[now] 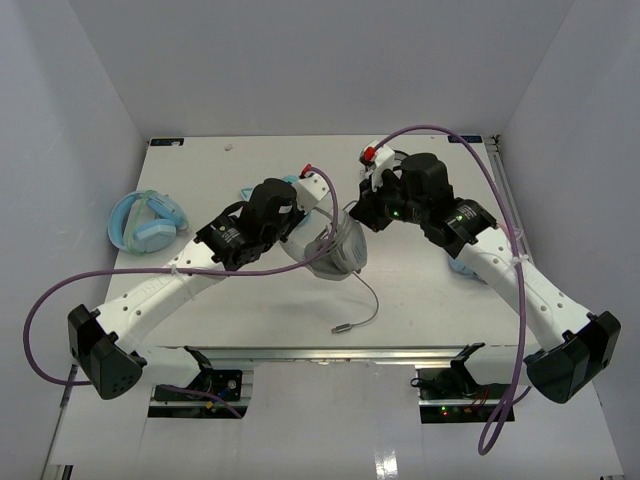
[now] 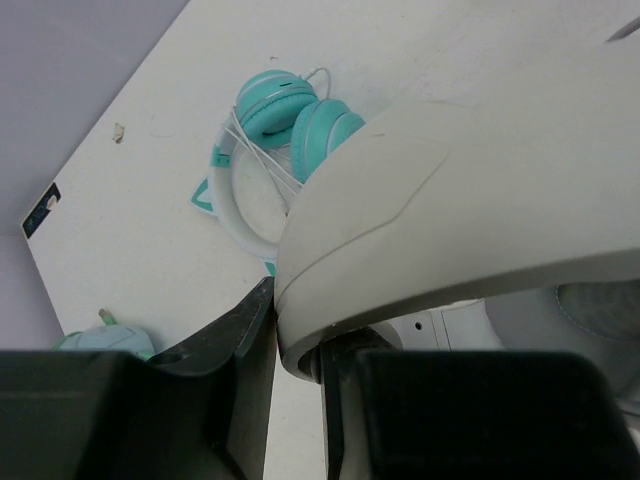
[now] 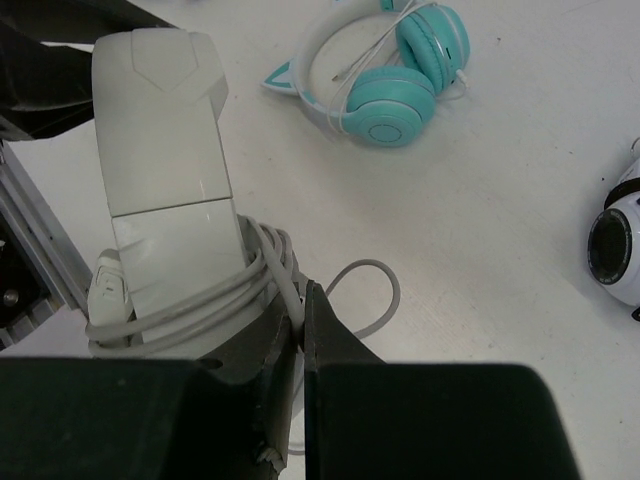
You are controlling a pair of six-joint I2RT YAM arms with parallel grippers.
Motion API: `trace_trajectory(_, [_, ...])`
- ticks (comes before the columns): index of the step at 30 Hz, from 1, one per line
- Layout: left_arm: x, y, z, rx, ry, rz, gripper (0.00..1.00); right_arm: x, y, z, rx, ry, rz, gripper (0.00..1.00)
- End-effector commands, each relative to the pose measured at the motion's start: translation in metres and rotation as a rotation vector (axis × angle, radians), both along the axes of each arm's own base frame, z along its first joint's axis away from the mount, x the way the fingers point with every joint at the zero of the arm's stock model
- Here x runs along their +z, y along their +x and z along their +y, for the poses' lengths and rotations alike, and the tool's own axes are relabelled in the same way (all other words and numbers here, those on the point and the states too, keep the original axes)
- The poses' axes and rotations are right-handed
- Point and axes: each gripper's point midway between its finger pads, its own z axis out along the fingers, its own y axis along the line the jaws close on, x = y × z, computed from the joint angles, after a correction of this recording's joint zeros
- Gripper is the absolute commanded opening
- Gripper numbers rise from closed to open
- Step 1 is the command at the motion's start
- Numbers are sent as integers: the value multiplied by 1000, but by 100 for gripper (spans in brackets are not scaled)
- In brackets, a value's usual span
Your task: Wrap the headphones
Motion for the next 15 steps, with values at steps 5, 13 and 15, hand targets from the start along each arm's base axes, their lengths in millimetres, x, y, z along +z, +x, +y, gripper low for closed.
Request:
trace_trajectory(5, [14, 15, 38, 182, 110, -119, 0, 58, -19, 0, 85, 106, -123, 8])
trace_trajectory(13, [19, 15, 40, 204, 87, -133, 0, 57, -34, 5, 164, 135, -110, 8])
trace_trajectory(15, [21, 14, 42, 207, 88, -140, 0, 58, -37, 7, 181, 145, -109, 8])
